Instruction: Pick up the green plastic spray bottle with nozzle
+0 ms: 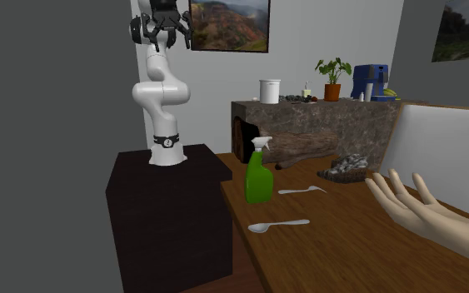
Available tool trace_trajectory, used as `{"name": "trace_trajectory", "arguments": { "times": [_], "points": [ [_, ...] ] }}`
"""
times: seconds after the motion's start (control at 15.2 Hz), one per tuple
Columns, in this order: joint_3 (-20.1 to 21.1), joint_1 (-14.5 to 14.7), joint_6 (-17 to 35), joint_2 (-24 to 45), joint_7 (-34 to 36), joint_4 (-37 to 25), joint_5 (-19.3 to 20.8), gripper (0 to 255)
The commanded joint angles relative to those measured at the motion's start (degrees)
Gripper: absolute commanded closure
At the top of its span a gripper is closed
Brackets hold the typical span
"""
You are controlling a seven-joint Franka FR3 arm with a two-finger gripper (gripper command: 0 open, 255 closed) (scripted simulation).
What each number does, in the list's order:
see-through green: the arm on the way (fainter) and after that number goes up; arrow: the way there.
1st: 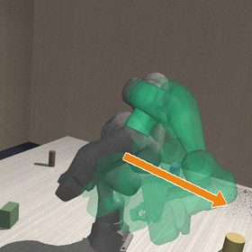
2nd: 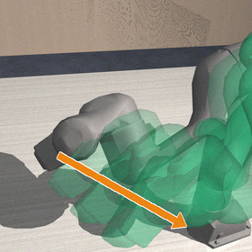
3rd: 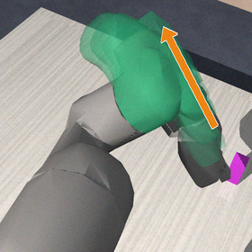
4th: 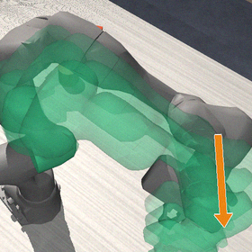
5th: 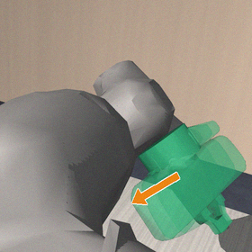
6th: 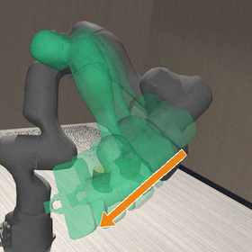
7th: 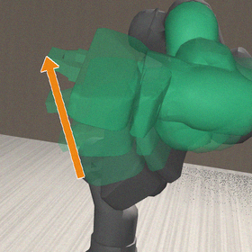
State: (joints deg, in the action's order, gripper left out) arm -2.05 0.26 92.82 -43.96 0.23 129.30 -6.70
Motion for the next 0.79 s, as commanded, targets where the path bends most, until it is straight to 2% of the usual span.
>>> {"name": "trace_trajectory", "arguments": {
  "times": [0.0,0.73],
  "points": [
    [0.0,0.0,0.0,0.0,0.0,0.0,0.0,0],
    [0.55,9.44,15.59,16.06,-20.22,2.27,-0.61,0]
  ]
}}
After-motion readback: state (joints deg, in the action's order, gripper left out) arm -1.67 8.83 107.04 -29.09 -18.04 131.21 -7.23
